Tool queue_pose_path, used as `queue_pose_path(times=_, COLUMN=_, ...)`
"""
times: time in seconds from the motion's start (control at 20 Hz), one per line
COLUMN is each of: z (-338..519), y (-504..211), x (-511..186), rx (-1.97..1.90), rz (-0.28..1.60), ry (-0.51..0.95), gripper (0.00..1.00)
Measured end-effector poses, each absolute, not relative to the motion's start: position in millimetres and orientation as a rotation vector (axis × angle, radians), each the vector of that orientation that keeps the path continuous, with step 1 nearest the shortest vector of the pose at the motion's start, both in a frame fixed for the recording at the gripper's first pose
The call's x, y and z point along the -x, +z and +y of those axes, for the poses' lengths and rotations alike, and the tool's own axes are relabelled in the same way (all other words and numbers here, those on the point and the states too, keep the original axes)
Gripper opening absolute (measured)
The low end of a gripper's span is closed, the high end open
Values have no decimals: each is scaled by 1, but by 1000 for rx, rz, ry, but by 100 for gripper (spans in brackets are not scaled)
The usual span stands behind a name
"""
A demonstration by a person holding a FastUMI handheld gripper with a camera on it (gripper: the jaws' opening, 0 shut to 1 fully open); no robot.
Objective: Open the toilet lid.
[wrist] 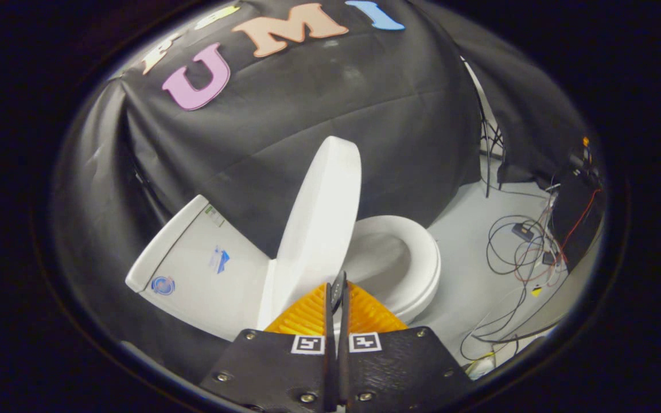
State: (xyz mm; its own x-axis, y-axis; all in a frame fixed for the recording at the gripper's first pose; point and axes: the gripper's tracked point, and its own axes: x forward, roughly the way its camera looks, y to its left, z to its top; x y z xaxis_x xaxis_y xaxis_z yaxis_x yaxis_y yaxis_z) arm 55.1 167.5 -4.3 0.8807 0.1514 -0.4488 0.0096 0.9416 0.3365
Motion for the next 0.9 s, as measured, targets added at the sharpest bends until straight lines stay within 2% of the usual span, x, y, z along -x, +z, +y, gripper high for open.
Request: queue_pose_path(times=0.9, z=205, y=26, x=-49, rx=-252, rz=423, ry=97, gripper=1)
